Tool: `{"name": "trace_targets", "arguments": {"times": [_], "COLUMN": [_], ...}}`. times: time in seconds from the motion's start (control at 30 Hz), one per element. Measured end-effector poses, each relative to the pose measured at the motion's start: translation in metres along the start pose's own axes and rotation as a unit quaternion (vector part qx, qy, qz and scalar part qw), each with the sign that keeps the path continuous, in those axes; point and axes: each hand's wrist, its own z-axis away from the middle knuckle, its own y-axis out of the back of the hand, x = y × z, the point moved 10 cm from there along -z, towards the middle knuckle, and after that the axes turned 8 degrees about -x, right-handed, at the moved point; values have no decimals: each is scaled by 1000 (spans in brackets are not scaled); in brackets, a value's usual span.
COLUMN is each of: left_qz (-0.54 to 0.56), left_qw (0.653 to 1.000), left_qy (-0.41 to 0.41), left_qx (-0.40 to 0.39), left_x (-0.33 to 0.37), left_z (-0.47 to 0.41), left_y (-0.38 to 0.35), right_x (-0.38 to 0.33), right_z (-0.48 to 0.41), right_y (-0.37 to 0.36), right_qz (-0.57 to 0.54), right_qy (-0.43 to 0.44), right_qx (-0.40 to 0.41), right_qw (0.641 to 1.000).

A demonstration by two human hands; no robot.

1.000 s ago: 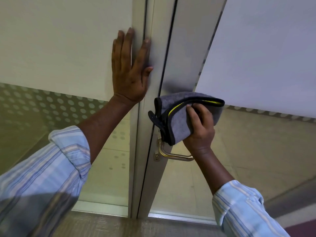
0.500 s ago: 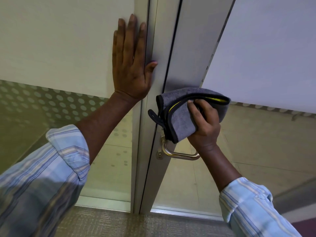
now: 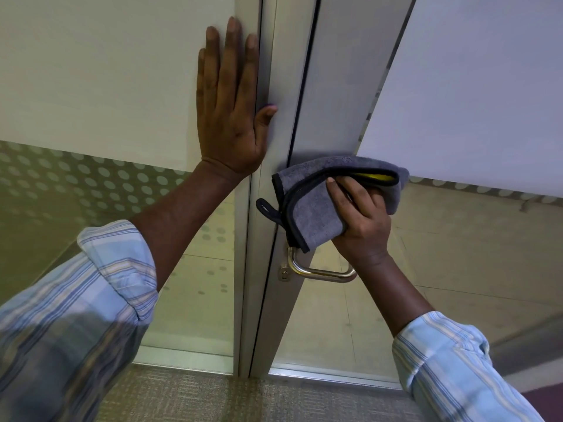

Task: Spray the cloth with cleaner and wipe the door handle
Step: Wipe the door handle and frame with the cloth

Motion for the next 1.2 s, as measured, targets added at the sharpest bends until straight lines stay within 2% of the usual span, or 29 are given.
{"name": "trace_targets", "arguments": {"times": [0.33, 0.67, 1.0, 1.2], "left_qz": [7, 7, 12, 22], "left_qw": [1000, 1000, 1000, 1000], "left_qy": [1, -1, -1, -3], "left_qx": [0, 7, 9, 9], "left_x": [0, -1, -1, -1], "left_z": [1, 2, 3, 3], "left_y": [0, -2, -2, 1], "right_x": [-6, -8, -11, -14], "right_z": [11, 32, 44, 49], "right_y": [-7, -24, -39, -42], "right_qz": [-19, -54, -123, -133], "right_qy": [-16, -45, -103, -122], "right_qx": [-30, -102, -222, -262], "right_qw": [999, 992, 962, 948]}}
